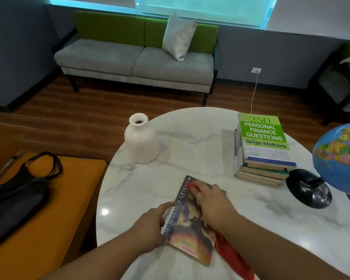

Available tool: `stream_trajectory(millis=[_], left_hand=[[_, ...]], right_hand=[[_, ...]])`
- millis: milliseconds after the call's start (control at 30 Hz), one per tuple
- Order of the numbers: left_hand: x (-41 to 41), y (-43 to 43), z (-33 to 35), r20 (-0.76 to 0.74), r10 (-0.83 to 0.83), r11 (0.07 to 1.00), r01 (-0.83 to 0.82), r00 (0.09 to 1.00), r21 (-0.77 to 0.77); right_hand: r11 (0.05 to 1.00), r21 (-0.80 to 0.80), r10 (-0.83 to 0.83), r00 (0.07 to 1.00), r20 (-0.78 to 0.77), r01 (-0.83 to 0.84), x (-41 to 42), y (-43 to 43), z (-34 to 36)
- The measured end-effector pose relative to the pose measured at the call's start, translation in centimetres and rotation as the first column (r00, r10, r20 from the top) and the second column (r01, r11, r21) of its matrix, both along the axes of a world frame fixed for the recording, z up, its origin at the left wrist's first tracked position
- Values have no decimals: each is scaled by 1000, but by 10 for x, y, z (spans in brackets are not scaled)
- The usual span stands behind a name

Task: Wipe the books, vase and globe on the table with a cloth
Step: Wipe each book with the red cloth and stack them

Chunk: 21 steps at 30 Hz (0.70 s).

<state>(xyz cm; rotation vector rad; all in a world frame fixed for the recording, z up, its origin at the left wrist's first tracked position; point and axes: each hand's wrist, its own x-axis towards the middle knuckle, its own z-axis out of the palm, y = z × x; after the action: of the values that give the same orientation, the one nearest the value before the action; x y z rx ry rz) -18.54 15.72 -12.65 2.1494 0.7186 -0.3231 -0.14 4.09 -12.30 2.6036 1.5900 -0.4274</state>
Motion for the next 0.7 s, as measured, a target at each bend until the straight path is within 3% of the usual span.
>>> stream_trajectory(millis=[67, 133, 200, 267, 367, 433, 533, 600, 700], left_hand=[[-1, 0, -3, -22, 50, 999, -50, 998, -7], [-2, 0, -7, -32, 85, 996, -85, 996, 1], [-1, 0, -9, -43, 103, 995, -102, 994, 9], [1, 1, -9, -49, 89, 996, -88, 995, 31], [5, 2, -7, -76, 83, 996, -80, 994, 45], [7, 3, -6, -102, 75, 996, -69, 992, 65], [7, 2, -7, -115, 68, 995, -58, 991, 87], [6, 3, -8, -113, 72, 994, -63, 991, 85], [6, 3, -8, -112, 75, 995, -66, 991, 80]], right_hand=[[969, 14, 244, 969, 30, -245, -32, -5, -5], [853, 96, 504, 857, 105, -513, -57, -14, -7], [783, 117, 602, 792, 102, -611, -62, -17, -12], [831, 108, 549, 836, 3, -546, -51, -9, -10], [981, 78, 187, 977, -98, -180, -16, 7, -4], [998, 46, -37, 998, -48, 39, 9, 14, -5], [954, -14, -298, 950, -92, 298, 27, 17, -3], [954, -57, -298, 951, -81, 294, 16, 17, -2], [998, -3, -60, 998, -28, 60, -19, 8, -10]])
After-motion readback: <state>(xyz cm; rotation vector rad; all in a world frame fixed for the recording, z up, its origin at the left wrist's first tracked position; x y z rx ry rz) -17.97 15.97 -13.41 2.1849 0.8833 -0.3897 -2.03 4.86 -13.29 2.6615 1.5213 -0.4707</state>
